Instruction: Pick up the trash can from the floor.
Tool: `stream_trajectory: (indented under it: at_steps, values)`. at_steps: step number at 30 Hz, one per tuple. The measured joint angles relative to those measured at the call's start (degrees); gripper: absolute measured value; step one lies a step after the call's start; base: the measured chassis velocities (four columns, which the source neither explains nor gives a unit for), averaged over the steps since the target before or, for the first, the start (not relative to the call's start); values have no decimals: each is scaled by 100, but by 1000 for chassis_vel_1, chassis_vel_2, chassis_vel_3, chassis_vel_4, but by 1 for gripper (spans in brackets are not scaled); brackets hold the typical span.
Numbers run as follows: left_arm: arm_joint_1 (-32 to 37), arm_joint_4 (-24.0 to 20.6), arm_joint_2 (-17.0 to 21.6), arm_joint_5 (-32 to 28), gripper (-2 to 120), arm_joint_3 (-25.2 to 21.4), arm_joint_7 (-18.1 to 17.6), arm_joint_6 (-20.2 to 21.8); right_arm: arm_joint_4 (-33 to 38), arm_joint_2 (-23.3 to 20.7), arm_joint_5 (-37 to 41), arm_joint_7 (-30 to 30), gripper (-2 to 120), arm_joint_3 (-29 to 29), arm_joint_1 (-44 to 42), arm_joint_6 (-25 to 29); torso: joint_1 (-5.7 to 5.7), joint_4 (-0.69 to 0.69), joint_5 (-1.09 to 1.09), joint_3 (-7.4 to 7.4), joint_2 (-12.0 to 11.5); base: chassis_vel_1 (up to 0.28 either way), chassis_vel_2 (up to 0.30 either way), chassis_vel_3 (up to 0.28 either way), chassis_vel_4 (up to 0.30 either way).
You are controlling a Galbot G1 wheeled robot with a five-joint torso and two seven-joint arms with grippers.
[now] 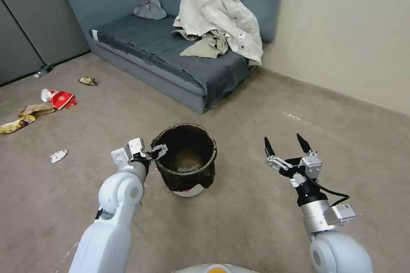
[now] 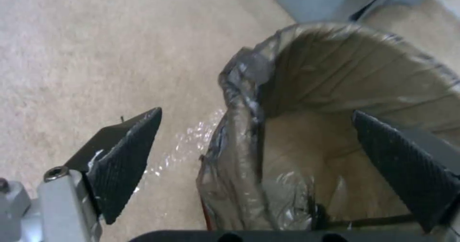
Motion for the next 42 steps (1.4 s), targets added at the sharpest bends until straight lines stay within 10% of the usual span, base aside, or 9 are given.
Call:
stream_trajectory:
  at_steps: [11,33,42]
  values:
    - [-423,543,120,-677,89,102,-263,171,-30,30,-21,-1,100,1,3,26,0,-1,1,0,0,0,0,0,0]
    - [-628,937,120,-1111,8,150,-511,171,-84,19,-15,-1,100,2,59,52,0,-1,0,0,0,0,0,0,0]
    - [-617,941,95,-1080,5,131,-488,168,-91,15,-14,-1,100,1,64,57,0,-1,0,0,0,0,0,0,0]
